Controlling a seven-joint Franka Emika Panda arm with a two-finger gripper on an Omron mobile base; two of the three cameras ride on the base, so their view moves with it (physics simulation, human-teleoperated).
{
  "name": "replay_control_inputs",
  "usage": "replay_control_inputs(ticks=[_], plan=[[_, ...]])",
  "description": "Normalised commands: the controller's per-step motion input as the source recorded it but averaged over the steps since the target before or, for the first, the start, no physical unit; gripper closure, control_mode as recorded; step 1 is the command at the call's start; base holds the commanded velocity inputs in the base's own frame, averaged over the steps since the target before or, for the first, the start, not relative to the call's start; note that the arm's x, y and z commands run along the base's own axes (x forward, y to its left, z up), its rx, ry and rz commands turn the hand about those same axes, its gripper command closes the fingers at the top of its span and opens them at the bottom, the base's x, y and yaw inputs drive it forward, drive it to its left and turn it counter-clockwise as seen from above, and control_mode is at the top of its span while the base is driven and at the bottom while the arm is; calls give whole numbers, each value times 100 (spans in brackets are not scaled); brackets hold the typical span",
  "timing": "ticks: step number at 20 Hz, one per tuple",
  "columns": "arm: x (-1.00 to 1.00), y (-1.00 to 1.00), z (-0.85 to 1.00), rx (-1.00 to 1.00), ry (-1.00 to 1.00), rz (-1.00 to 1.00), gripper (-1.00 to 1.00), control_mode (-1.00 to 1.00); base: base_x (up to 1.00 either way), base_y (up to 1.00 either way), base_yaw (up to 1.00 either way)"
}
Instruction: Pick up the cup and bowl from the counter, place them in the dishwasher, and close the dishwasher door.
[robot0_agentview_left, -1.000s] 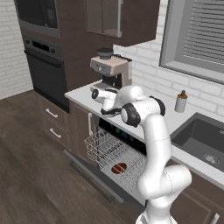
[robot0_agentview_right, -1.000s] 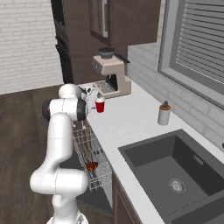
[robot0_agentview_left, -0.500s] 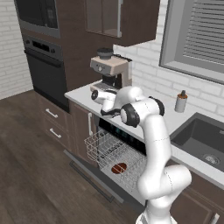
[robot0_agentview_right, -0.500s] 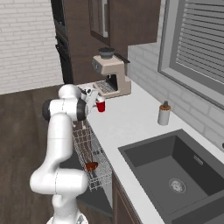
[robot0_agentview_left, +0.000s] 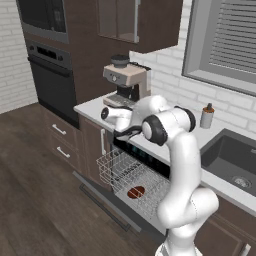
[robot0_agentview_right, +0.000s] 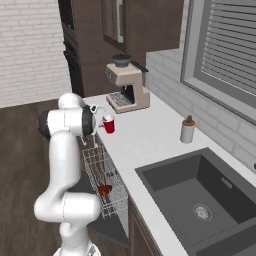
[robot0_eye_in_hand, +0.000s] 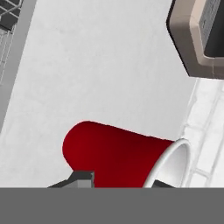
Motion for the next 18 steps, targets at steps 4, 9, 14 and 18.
replay_control_inputs(ticks=[4,9,14,18], plan=[[-100,7,0,1,0,-6,100,-100,0,0,0],[-100,19,11,2,0,-6,100,-100,0,0,0],[-98,36,-19,5,11,0,100,-100,0,0,0],[-44,34,-89,0,26,0,100,-100,0,0,0]])
